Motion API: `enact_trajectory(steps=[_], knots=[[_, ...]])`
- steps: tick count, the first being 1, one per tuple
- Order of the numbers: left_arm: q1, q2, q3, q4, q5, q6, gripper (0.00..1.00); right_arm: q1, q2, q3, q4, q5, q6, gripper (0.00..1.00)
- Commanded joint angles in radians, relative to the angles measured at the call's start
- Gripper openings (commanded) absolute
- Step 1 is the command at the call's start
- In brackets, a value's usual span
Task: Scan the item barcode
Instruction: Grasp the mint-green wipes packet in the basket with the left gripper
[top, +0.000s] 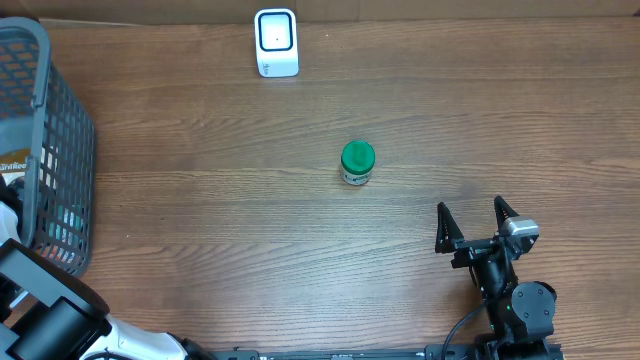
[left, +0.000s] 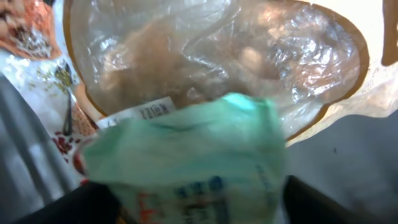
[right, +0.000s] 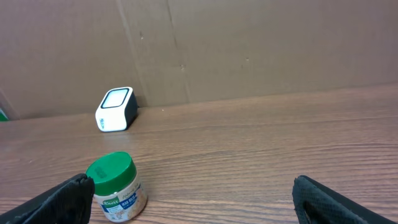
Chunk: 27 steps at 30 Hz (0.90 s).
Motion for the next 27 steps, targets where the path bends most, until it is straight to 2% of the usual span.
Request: enact_trajectory(steps=[1,5,13,16,21,27], knots=[[0.003,-0.001,-0.011,0.006,0.000,-0.005,0.59,-0.001,-0.009,-0.010,0.006,0.002,0.001,1.00],[0.003,-0.001,-0.011,0.006,0.001,-0.001,0.45,-0.001,-0.009,-0.010,0.006,0.002,0.001,1.00],[0.005,-0.001,-0.011,0.004,0.001,0.021,0.39,-0.001,-0.009,-0.010,0.006,0.002,0.001,1.00],[0.005,-0.001,-0.011,0.002,0.000,0.055,0.44,-0.001,-0.009,-0.010,0.006,0.002,0.001,1.00],[0.004,0.000,-0.023,0.013,-0.014,0.074,0.67,-0.001,-0.009,-0.010,0.006,0.002,0.001,1.00],[0.004,0.017,-0.066,0.052,-0.030,0.074,0.70,-0.001,-0.009,-0.010,0.006,0.002,0.001,1.00]])
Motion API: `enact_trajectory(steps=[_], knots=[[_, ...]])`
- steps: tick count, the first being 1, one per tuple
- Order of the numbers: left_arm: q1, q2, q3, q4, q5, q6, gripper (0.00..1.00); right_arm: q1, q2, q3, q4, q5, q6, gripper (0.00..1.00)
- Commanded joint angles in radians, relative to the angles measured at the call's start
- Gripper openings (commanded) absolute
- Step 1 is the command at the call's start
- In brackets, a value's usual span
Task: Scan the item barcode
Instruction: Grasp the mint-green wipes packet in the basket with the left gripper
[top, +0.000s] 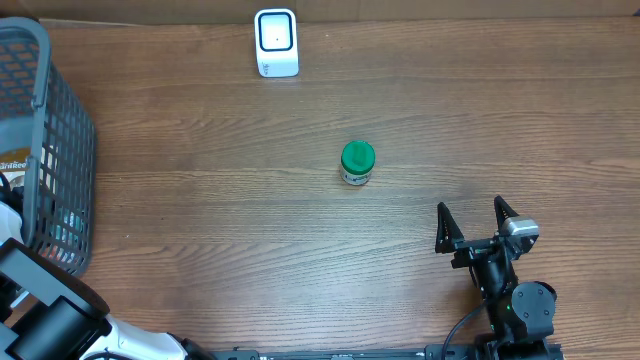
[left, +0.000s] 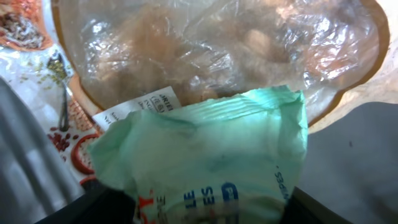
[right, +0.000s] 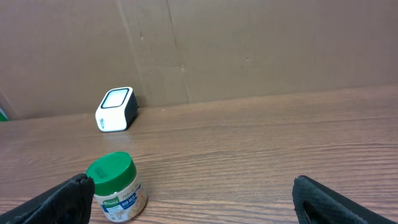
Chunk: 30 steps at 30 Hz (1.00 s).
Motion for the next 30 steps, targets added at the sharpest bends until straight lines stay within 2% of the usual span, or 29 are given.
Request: enact_trajectory(steps=[1,5,8,15,21,25,30], knots=[[0.005,0.021,-0.032,0.022,-0.025,0.016,0.69,-0.001,-0.009,-0.010,0.007,0.002,0.001,1.00],[0.004,0.023,-0.031,0.032,-0.027,0.016,0.64,-0.001,-0.009,-0.010,0.006,0.002,0.001,1.00],[0.004,0.023,-0.031,0.029,-0.027,0.026,0.52,-0.001,-0.009,-0.010,0.007,0.002,0.001,1.00],[0.004,0.027,-0.035,0.024,-0.043,0.027,0.52,-0.001,-0.009,-0.010,0.007,0.002,0.001,1.00],[0.005,0.034,-0.033,0.024,-0.042,0.027,0.34,-0.001,-0.009,-0.010,0.006,0.002,0.001,1.00],[0.005,0.028,-0.001,-0.009,-0.042,0.027,0.31,-0.001,-0.009,-0.010,0.007,0.002,0.001,1.00],[0.005,0.013,0.124,-0.110,-0.042,0.027,0.29,-0.001,-0.009,-0.010,0.007,0.002,0.001,1.00]])
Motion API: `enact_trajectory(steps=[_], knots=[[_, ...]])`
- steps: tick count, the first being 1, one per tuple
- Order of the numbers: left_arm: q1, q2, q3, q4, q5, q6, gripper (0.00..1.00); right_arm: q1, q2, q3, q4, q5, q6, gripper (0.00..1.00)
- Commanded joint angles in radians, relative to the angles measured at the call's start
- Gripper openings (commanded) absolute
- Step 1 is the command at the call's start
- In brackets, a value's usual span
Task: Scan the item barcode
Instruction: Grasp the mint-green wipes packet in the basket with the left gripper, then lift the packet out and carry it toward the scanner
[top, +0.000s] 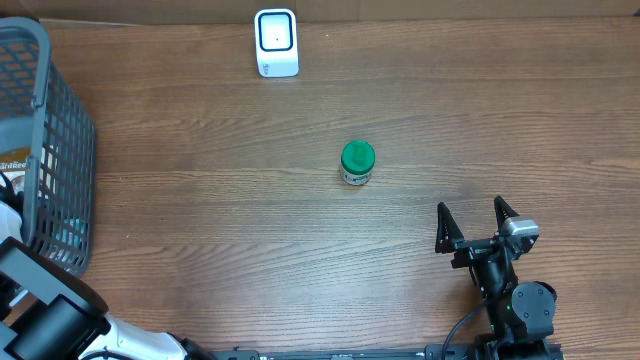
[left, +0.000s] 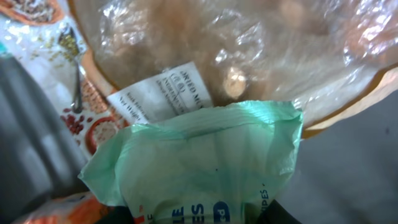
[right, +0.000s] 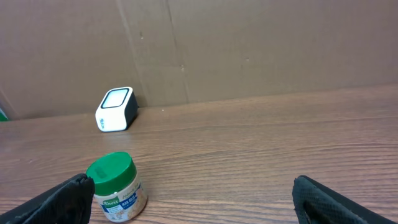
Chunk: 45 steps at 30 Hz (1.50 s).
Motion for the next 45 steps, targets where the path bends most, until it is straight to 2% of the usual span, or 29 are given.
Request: enact_trajectory(steps=[1,8,12,14,18,19,20,23,26,30,35,40,45], knots=[[0.004,0.002,0.133,-0.048,-0.018,0.012,0.29,-0.001,-0.009,-0.010,0.006,0.002,0.001,1.00],[0.001,-0.016,0.475,-0.282,-0.004,0.011,0.26,-0.001,-0.009,-0.010,0.006,0.002,0.001,1.00],[0.000,-0.018,0.690,-0.394,0.068,0.011,0.27,-0.001,-0.009,-0.010,0.006,0.002,0.001,1.00],[0.000,-0.021,0.803,-0.425,0.140,0.011,0.32,-0.001,-0.009,-0.010,0.006,0.002,0.001,1.00],[-0.006,-0.024,1.017,-0.465,0.338,0.010,0.32,-0.001,-0.009,-0.010,0.006,0.002,0.001,1.00],[-0.010,-0.027,1.061,-0.470,0.394,0.010,0.31,-0.001,-0.009,-0.010,0.006,0.002,0.001,1.00],[-0.019,-0.034,1.132,-0.479,0.506,0.008,0.24,-0.001,-0.009,-0.010,0.006,0.002,0.001,1.00],[-0.058,-0.054,1.196,-0.483,0.650,0.008,0.22,-0.001,-0.009,-0.010,0.006,0.002,0.001,1.00],[-0.126,-0.079,1.212,-0.484,0.717,0.008,0.25,-0.001,-0.009,-0.010,0.006,0.002,0.001,1.00],[-0.243,-0.101,1.212,-0.518,0.720,0.025,0.26,-0.001,-0.009,-0.010,0.006,0.002,0.001,1.00],[-0.418,-0.101,1.211,-0.612,0.705,0.105,0.26,-0.001,-0.009,-0.010,0.006,0.002,0.001,1.00],[-0.598,-0.098,1.210,-0.728,0.609,0.178,0.30,-0.001,-0.009,-0.010,0.006,0.002,0.001,1.00],[-0.789,-0.095,1.172,-0.824,0.430,0.220,0.32,-0.001,-0.009,-0.010,0.006,0.002,0.001,1.00]])
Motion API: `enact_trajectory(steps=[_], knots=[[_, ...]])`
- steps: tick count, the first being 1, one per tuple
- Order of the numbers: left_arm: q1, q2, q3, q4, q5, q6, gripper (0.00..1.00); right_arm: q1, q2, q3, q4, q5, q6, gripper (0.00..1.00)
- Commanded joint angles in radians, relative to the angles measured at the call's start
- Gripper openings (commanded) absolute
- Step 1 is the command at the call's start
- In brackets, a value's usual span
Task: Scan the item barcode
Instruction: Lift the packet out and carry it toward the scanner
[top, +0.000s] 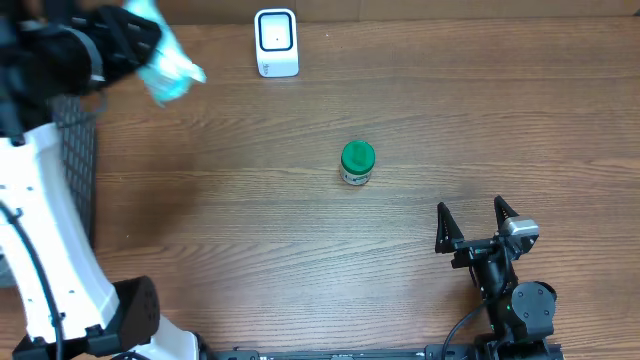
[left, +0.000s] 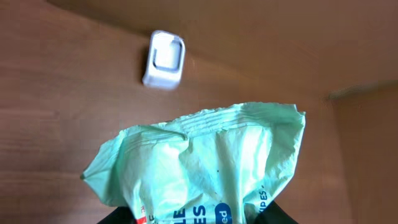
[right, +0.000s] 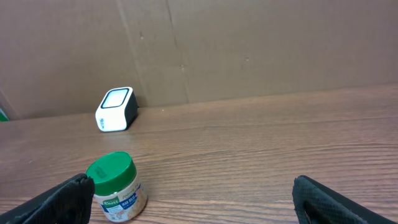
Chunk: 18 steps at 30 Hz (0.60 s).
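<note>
My left gripper (top: 140, 48) is raised at the far left of the table, shut on a pale green wipes packet (top: 168, 66). In the left wrist view the packet (left: 205, 162) fills the lower middle, and the white barcode scanner (left: 165, 58) lies beyond it. The scanner (top: 276, 42) stands at the table's back edge, right of the packet. My right gripper (top: 477, 222) rests open near the front right, with nothing between its fingers (right: 311, 198).
A green-lidded jar (top: 357, 162) stands mid-table, also seen in the right wrist view (right: 115, 185). The grey basket (top: 82, 160) sits at the left edge, mostly hidden behind my left arm (top: 45, 230). A cardboard wall (right: 249, 43) backs the table.
My left gripper, which was down in the basket shut on the green packet, is now raised over the table's back left with the packet, close to the scanner. The right arm is unchanged.
My left gripper was inside the basket with the green packet between its open fingers, over a clear bag. Then it was shut on the packet there. Now the packet is out of the basket, near the scanner. The right gripper stayed open and still throughout.
</note>
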Motion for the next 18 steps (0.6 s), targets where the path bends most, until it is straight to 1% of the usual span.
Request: enact_trajectory(steps=[1,5,9,12,18], knots=[[-0.126,-0.011,-0.033,-0.031,-0.170,0.069,0.32,-0.001,-0.009,-0.010,0.006,0.002,0.001,1.00],[-0.251,-0.004,-0.128,-0.040,-0.272,0.068,0.32,-0.001,-0.009,-0.010,0.006,0.002,0.001,1.00],[-0.345,0.013,-0.278,0.001,-0.336,0.057,0.31,-0.001,-0.009,-0.010,0.006,0.002,0.001,1.00],[-0.394,0.036,-0.407,0.062,-0.336,0.038,0.31,-0.001,-0.009,-0.010,0.006,0.002,0.001,1.00],[-0.461,0.103,-0.674,0.254,-0.336,-0.043,0.32,-0.001,-0.009,-0.010,0.006,0.002,0.001,1.00]])
